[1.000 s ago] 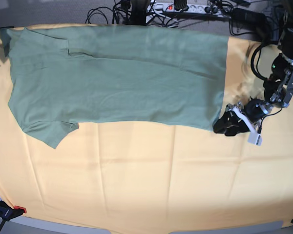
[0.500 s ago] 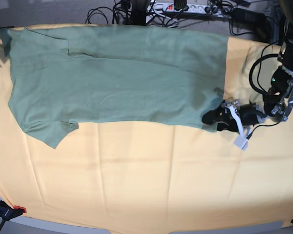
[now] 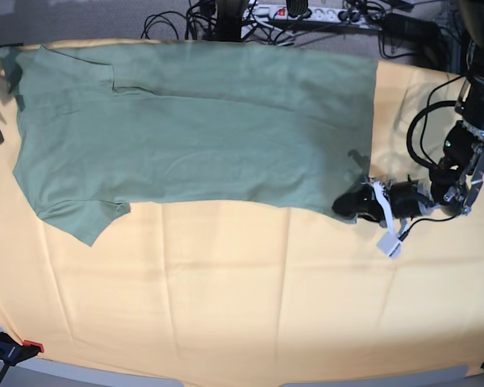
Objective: Fold the T-shirt properly
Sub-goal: 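Grasp the hem corners with both grippers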
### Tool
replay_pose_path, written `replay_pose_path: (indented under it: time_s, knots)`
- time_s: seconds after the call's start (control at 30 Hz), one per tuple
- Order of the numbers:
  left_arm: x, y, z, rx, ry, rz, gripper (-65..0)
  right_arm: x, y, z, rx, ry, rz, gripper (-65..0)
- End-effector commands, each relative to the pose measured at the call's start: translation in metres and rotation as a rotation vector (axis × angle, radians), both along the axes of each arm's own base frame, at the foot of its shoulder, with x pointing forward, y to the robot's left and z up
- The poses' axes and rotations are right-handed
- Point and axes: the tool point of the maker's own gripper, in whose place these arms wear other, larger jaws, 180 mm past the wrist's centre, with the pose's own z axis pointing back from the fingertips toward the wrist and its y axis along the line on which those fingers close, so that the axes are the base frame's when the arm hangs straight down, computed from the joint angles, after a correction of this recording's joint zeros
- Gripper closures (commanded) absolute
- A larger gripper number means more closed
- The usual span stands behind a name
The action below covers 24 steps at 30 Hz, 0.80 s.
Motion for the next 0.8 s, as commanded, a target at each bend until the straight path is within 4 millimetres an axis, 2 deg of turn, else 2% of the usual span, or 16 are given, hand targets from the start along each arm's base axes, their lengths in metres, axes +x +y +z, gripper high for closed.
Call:
replay_pose_path:
  time_s: [0.0,0.1,0.2,0.27,0.47,0.63,0.77]
  knots:
    - [0.014,0.002,0.022,-0.028,-0.059,0.015,0.0,0.016,-0.001,0.021,0.002,-0.104,-0.009,-32.1]
    - [0.016,0.000,0.024,-0.041,-0.070,0.019,0.0,0.034,-0.018,0.040,0.019,-0.252,-0.142,-32.1]
    - [0.016,-0.002,0.023,-0.038,-0.071,0.012,0.0,0.045,-0.030,0.038,0.086,-0.296,-0.219,-32.1]
    - [0.014,-0.003,0.020,-0.023,-0.076,-0.004,0.0,0.055,-0.033,0.024,0.152,-0.289,-0.252,-32.1]
    - [0.014,-0.005,0.020,-0.027,-0.076,-0.006,0.0,0.095,-0.039,-0.037,0.335,-0.179,-0.353,-32.1]
    - [0.014,-0.005,0.020,-0.025,-0.076,-0.007,0.0,0.134,-0.058,-0.056,0.487,-0.165,-0.459,-32.1]
    - [0.014,-0.005,0.018,-0.015,-0.076,-0.010,0.0,0.155,-0.076,-0.070,0.620,-0.156,-0.576,-32.1]
